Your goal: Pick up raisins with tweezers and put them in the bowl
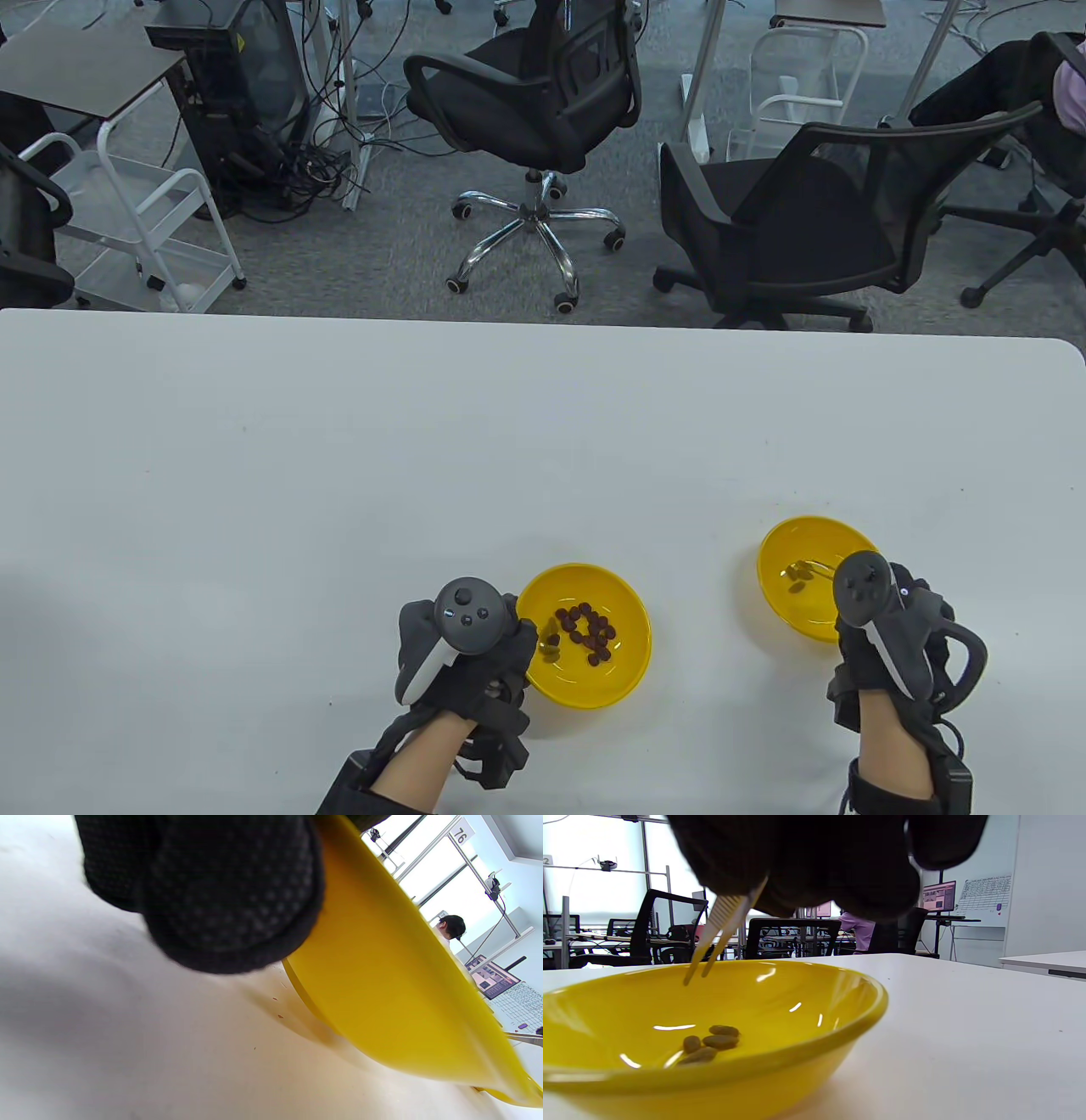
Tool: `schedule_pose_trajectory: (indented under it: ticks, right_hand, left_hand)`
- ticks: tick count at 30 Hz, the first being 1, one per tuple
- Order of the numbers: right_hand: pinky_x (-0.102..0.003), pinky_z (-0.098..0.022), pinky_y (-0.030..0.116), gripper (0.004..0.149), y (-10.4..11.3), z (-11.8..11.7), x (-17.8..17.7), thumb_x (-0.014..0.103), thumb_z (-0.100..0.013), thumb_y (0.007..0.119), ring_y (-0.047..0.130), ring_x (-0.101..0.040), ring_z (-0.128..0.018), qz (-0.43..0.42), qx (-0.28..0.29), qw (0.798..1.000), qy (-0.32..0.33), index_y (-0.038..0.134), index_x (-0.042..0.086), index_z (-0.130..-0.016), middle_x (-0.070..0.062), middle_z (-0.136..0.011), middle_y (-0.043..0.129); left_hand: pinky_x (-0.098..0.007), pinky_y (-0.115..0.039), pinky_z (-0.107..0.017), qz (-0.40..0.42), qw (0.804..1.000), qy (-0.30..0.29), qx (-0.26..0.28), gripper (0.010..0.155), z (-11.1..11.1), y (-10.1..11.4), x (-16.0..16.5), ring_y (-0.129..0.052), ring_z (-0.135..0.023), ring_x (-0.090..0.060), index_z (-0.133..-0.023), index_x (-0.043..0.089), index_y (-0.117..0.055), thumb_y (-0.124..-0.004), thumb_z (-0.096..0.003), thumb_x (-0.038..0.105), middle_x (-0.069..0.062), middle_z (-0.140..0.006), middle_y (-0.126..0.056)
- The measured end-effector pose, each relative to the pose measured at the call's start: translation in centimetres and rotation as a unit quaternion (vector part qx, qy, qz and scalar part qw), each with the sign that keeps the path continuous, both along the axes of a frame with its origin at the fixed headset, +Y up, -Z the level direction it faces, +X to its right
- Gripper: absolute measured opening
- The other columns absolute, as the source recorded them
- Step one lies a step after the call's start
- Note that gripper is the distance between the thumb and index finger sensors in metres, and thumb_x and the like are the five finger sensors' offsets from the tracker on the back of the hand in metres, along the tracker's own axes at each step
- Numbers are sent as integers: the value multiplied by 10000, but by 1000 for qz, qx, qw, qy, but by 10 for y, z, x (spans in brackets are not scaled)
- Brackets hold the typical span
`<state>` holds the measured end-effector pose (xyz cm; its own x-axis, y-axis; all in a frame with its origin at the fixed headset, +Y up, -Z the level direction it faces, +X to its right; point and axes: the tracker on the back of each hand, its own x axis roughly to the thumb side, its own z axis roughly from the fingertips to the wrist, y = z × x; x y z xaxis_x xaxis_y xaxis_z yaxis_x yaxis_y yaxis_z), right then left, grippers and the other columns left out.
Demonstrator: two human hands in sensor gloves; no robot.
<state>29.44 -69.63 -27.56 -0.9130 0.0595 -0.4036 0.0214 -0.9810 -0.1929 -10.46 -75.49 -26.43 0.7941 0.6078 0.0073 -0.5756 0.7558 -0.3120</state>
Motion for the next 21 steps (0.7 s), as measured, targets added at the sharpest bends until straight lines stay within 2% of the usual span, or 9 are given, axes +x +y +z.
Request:
schedule_pose_trajectory:
  ticks: [7, 10, 14, 21]
  right_hand:
    - [-549, -593, 690, 458, 9, 7, -47, 329, -417, 804, 955, -183, -491, 18, 24, 993, 110, 913, 159, -828, -40, -667, 896]
    - [-549, -594, 689, 459, 10, 11, -72, 330, -417, 803, 954, -181, -493, -4, 32, 986, 166, 911, 160, -829, -39, -667, 896]
    - [-549, -595, 688, 461, 8, 21, -108, 330, -416, 802, 954, -182, -495, -33, 35, 965, 259, 909, 160, -830, -39, -668, 895]
    - [-545, -597, 692, 462, -1, 41, -156, 341, -414, 800, 958, -174, -500, 7, 35, 932, 361, 906, 173, -831, -27, -670, 897]
  left_hand:
    - [-423, -879, -428, 2, 1000, -1, 0, 563, 0, 0, 0, -1053, -164, -50, -951, -78, -600, -600, -551, 318, -80, -438, -1040]
    - [-424, -878, -428, 2, 1000, -4, 0, 564, 0, 0, 1, -1053, -165, -51, -952, -79, -599, -599, -552, 318, -79, -439, -1040]
    - [-423, -878, -429, 6, 1000, -8, -1, 563, 0, 0, 2, -1053, -165, -50, -952, -78, -599, -599, -552, 319, -80, -439, -1040]
    - [-423, -878, -428, 8, 1000, -16, -1, 564, 2, 0, 5, -1053, -165, -50, -952, -79, -599, -599, -552, 318, -80, -438, -1040]
